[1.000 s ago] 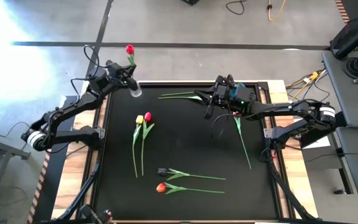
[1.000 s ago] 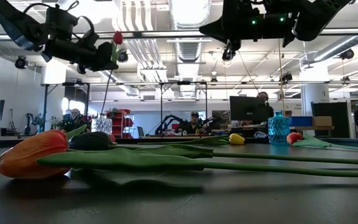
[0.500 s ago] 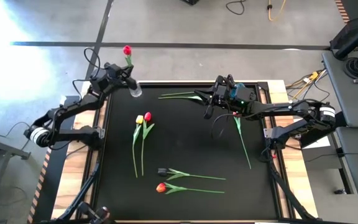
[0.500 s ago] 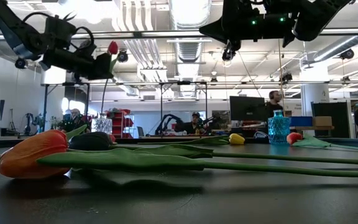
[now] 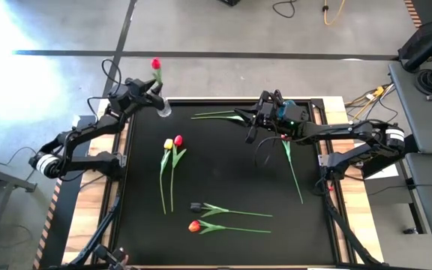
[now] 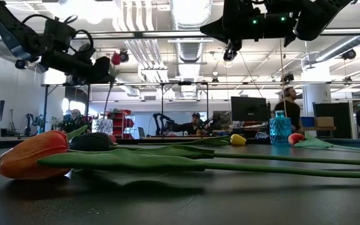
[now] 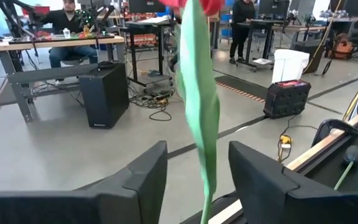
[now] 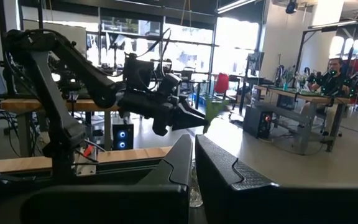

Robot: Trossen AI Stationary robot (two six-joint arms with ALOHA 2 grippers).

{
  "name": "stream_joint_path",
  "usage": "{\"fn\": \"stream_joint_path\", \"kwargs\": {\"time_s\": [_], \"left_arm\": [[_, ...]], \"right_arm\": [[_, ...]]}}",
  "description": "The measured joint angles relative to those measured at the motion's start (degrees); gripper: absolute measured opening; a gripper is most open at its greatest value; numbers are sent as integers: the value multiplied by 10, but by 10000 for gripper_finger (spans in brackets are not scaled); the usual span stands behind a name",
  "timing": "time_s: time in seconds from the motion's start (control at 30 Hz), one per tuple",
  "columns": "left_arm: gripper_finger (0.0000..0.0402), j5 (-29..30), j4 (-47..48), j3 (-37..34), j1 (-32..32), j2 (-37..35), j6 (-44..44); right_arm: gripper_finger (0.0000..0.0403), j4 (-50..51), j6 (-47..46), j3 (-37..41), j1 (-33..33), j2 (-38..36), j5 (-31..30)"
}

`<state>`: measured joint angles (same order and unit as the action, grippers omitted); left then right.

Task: Sort flowers into vase by color
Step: Put the bottom yellow tulip into the blue flower vase

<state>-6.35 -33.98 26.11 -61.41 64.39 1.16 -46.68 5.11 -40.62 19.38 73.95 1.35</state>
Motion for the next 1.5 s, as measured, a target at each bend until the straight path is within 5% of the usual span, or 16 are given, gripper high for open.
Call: {"fn": "stream_joint_path", "kwargs": {"time_s": [0.5,0.83,1.0,1.17,1.37,1.5], "left_arm": [[171,-2,183,0,18,-143,15],[159,21,494,33,178,-294,-89],[143,98,684,82,269,-290,-169],[118,51,811,106,319,-242,-268],[62,20,851,64,384,-212,-336],[12,52,823,40,448,-214,-381]], "right_arm": [[13,5,7,0,0,0,0],[13,38,7,-1,0,0,1],[13,59,5,-1,0,0,1],[13,102,5,-1,0,-1,1],[13,159,-2,29,0,-8,1],[12,122,-29,82,0,-8,-2]]}}
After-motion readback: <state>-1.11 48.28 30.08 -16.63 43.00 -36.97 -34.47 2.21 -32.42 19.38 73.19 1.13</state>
